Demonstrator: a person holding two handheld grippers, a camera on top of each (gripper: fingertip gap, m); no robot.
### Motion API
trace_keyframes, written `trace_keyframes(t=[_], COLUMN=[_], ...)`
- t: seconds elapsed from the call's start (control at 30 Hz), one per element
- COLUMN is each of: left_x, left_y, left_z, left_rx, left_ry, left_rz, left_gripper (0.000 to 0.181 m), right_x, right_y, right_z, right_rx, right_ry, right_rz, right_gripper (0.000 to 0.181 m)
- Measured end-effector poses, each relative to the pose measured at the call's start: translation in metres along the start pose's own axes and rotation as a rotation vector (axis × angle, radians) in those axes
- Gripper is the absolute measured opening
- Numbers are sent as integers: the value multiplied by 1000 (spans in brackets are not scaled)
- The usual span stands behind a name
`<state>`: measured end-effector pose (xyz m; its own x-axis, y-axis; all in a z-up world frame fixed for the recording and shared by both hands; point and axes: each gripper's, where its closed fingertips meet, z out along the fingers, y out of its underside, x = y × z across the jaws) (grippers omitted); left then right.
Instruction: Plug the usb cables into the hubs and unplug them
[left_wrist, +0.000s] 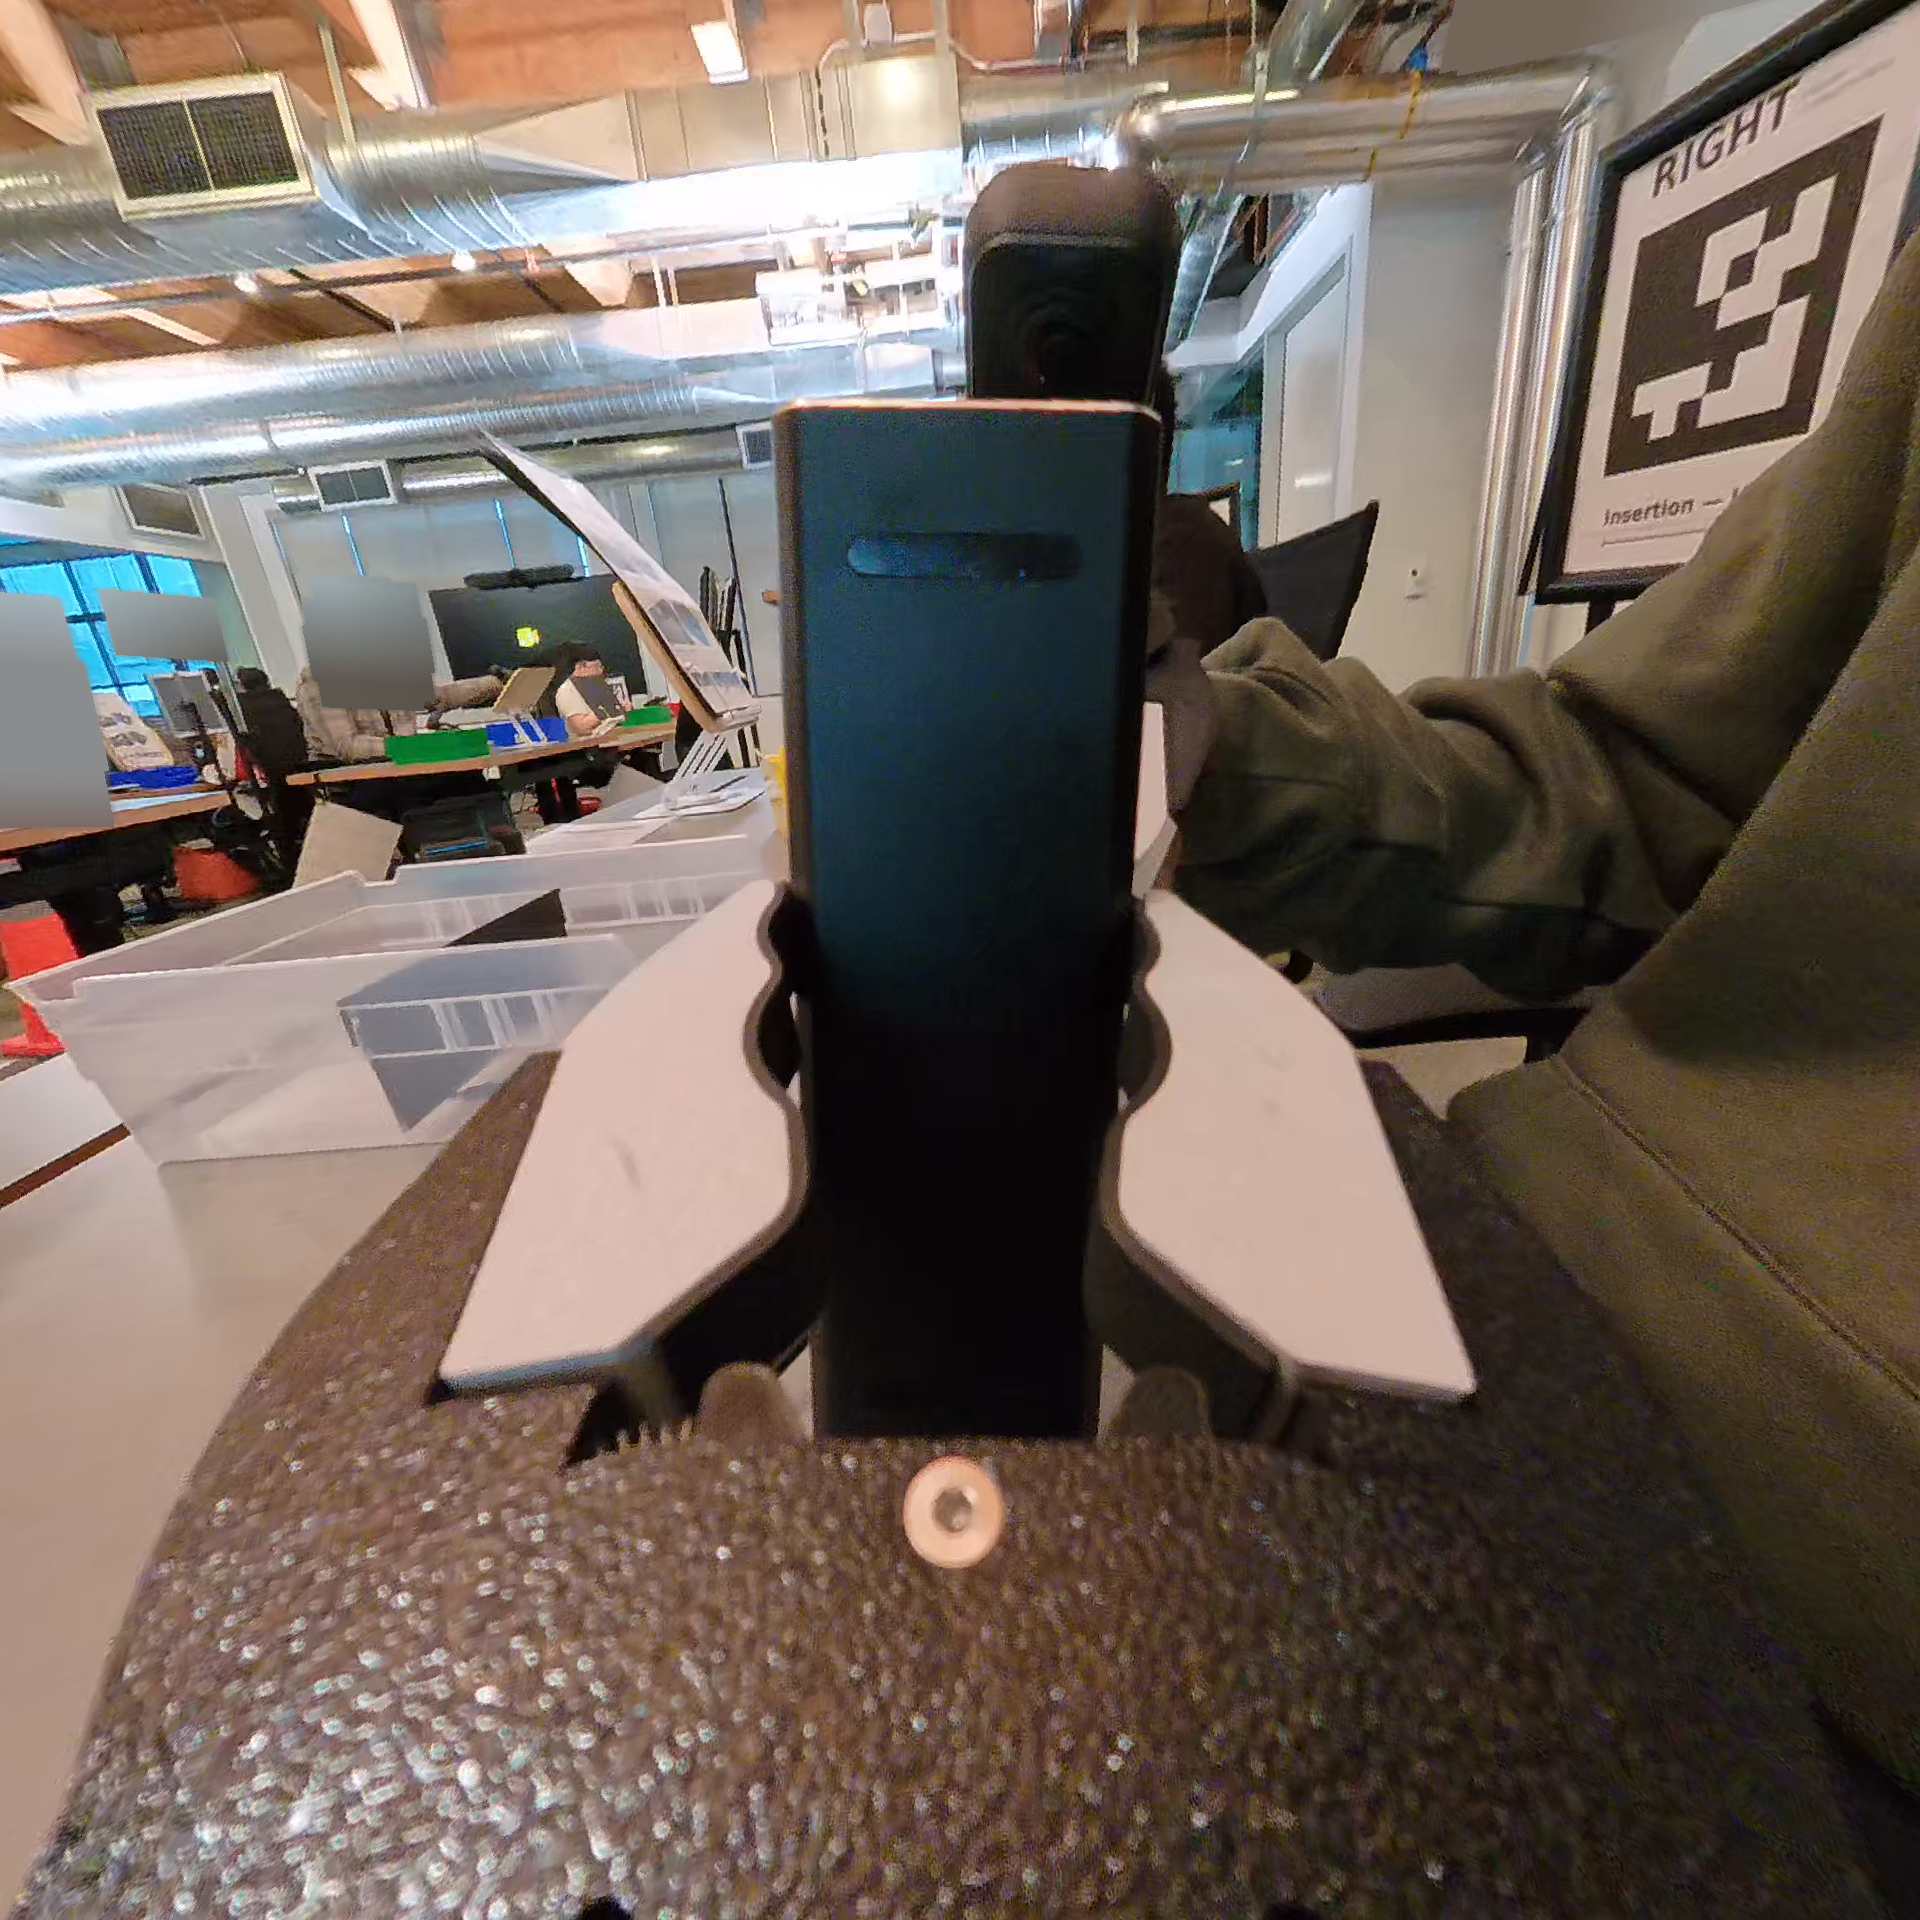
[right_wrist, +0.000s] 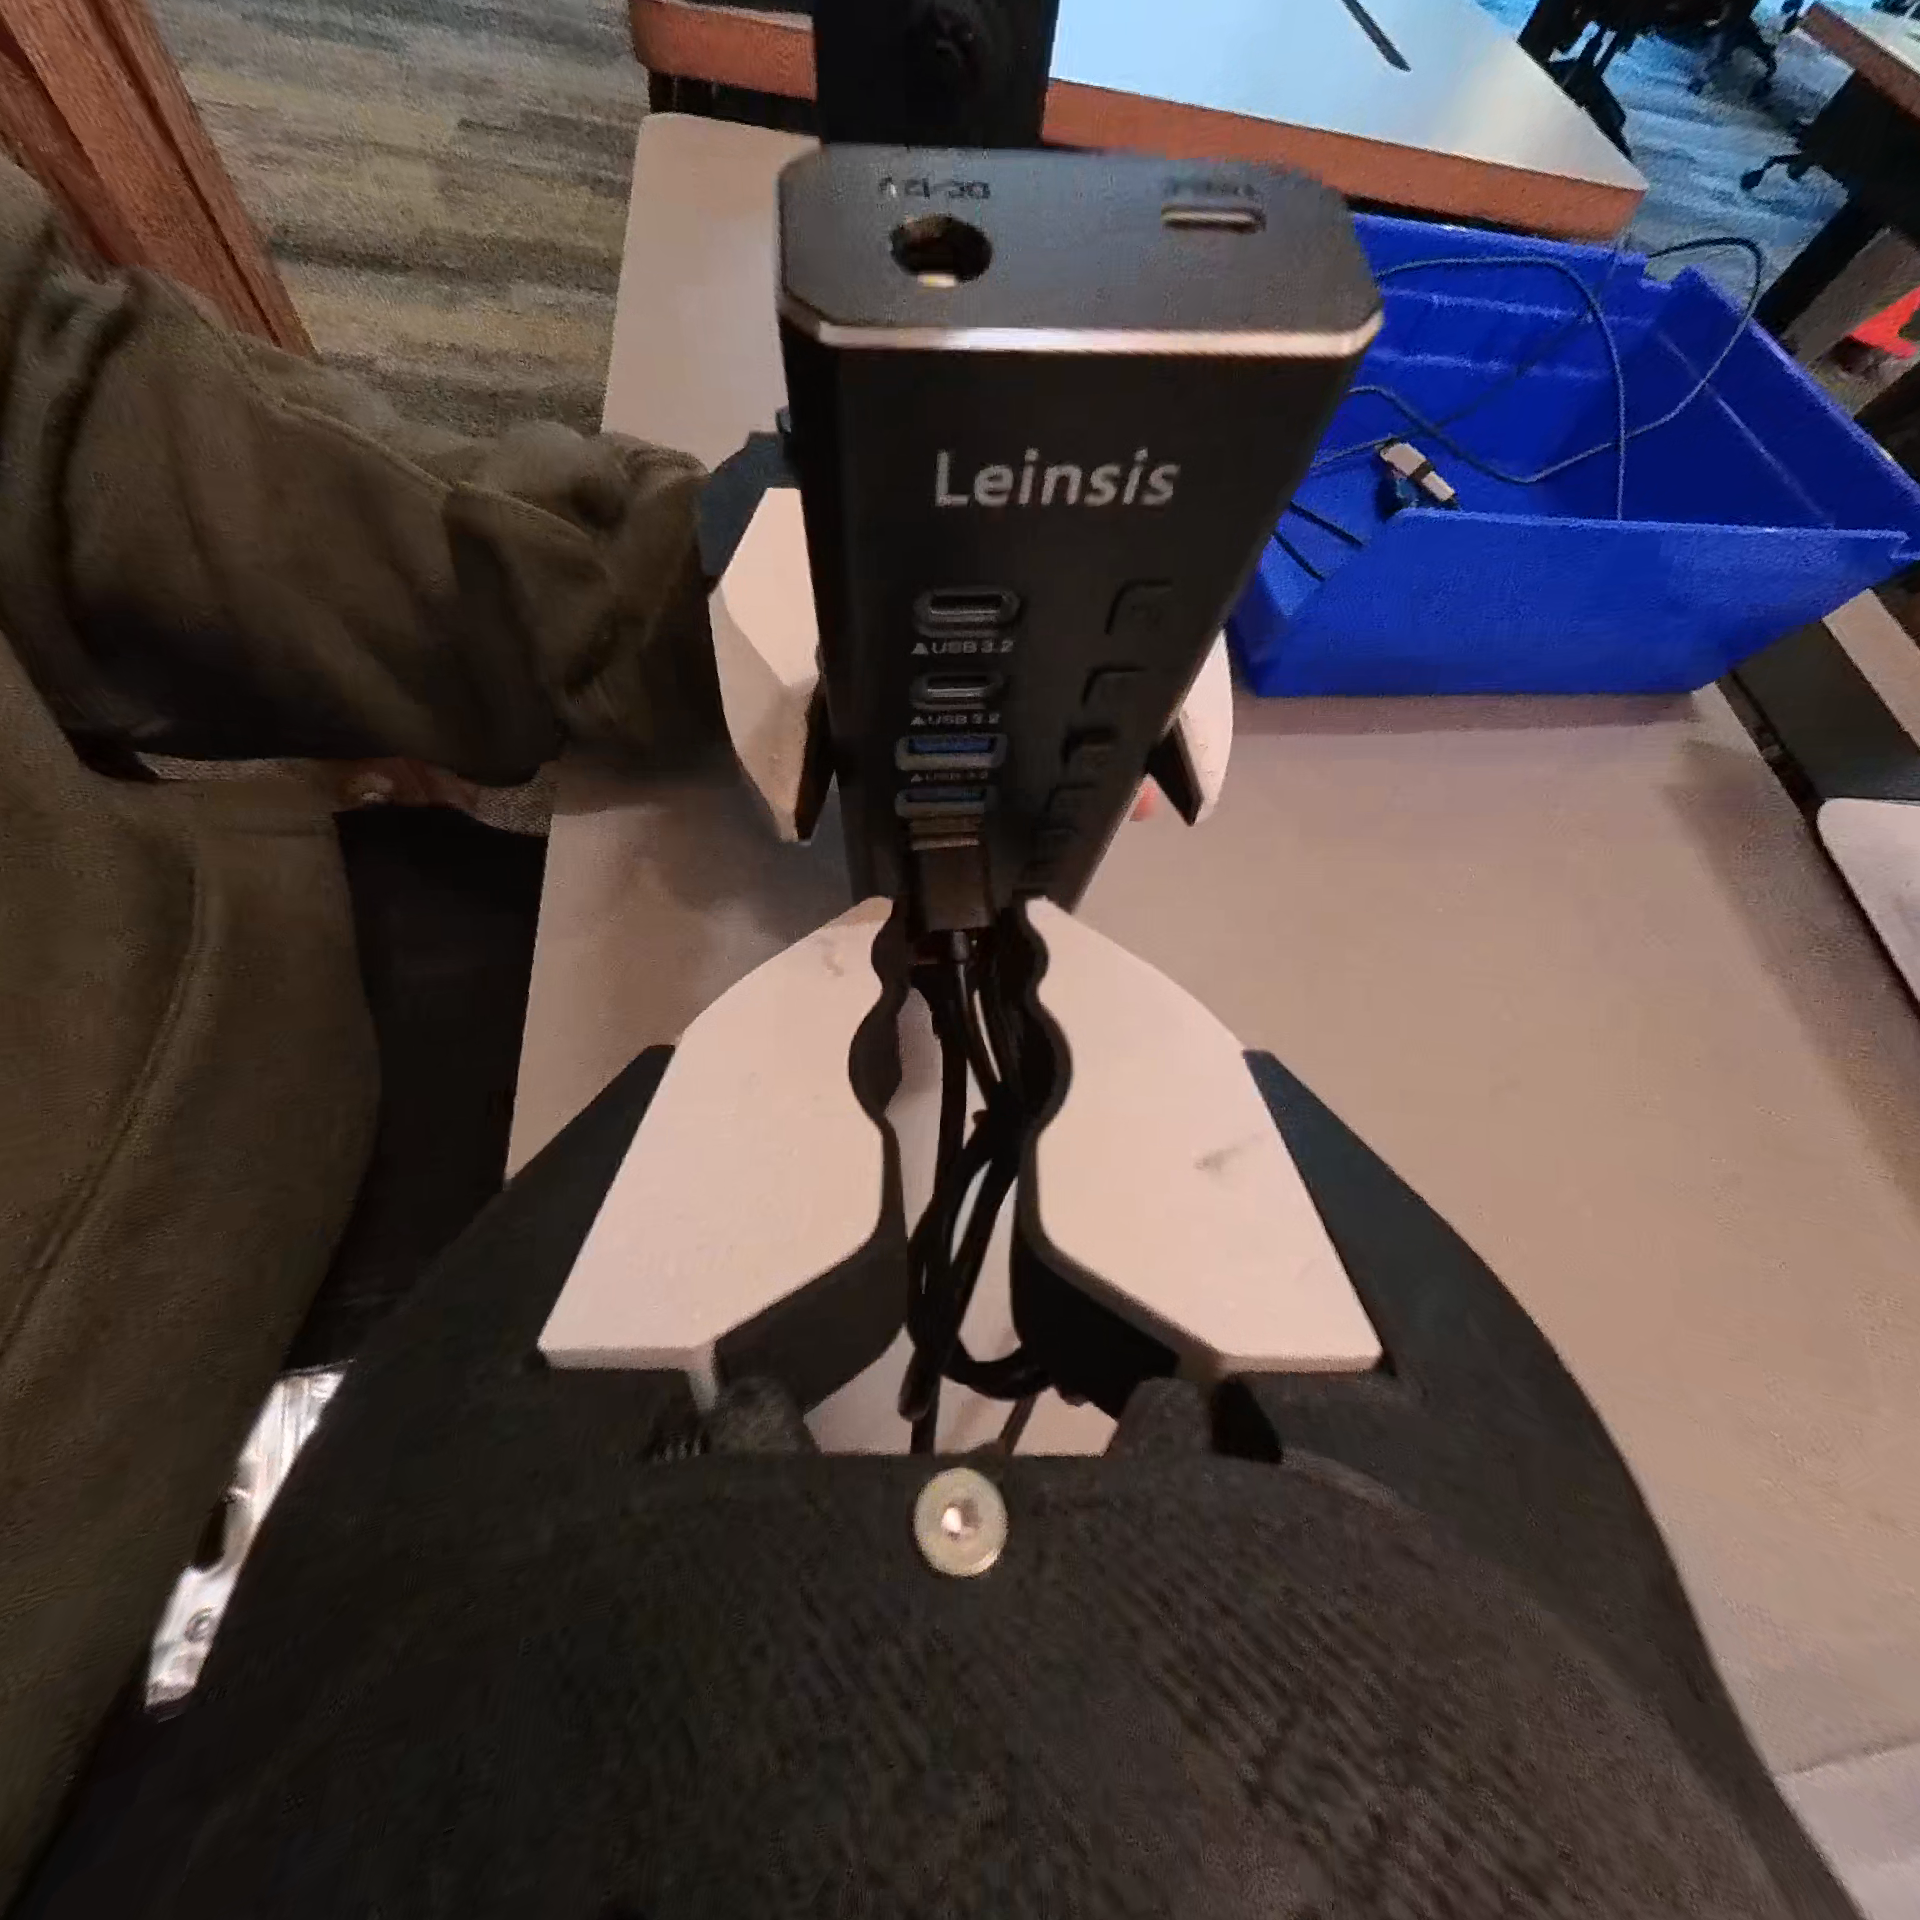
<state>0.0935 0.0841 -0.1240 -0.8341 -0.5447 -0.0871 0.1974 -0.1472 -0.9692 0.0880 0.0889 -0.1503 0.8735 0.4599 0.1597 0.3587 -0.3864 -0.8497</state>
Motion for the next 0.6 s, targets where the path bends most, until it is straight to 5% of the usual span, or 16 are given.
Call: trace_keyframes(t=[0.27,0.6], left_x=[6,3], left_y=[-3,25], left_z=[-2,5], left_rx=[31,-229], left_ry=[38,-14], left_rz=[4,25], left_gripper=[59,60], right_x=[-8,-4], right_y=[-3,3], right_z=[2,-11], right_rx=[0,-223], right_ry=[-67,-6], right_rz=[0,-192], right_gripper=[15,14])
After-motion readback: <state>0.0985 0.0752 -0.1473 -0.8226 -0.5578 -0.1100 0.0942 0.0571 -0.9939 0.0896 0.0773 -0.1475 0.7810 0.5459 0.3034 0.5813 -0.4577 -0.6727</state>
